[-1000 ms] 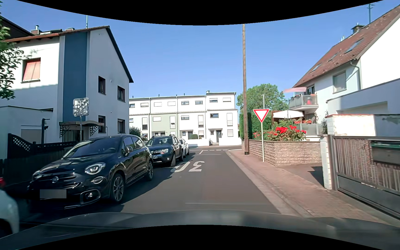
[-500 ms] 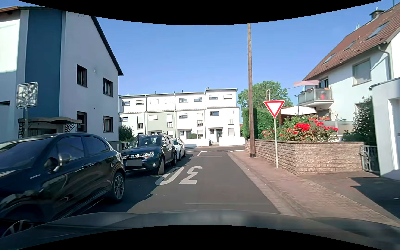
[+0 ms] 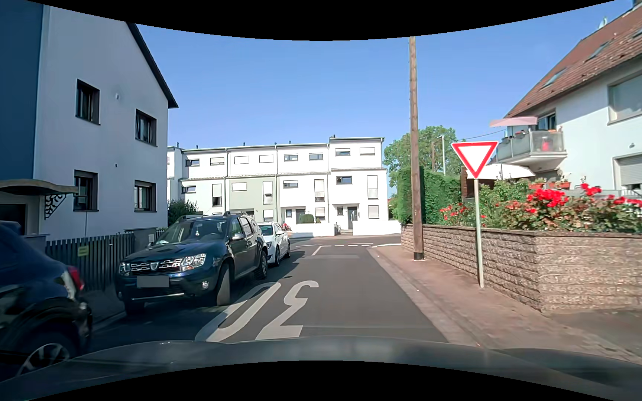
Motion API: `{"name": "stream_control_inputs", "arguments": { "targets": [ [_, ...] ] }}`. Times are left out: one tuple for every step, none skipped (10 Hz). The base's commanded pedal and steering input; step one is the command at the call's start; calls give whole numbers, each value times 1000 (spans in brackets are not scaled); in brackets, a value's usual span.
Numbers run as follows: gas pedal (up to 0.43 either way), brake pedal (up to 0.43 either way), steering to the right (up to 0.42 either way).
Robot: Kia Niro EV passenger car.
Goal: Follow the waypoints while adhering to traffic rules and regulations
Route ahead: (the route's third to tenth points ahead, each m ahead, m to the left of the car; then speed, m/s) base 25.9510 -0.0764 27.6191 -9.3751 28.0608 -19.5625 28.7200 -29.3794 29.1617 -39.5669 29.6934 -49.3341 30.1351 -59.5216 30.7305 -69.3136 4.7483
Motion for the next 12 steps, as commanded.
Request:
{"name": "stream_control_inputs", "arguments": {
  "targets": [
    [0, 6, -1],
    [0, 6, -1],
    [0, 6, -1],
    [0, 6, -1],
    [0, 6, -3],
    [0, 6, -6],
    [0, 6, -8],
    [0, 6, -8],
    [0, 6, -8],
    [0, 6, -8],
    [0, 6, -8],
    [0, 0, -9]
  ]
}}
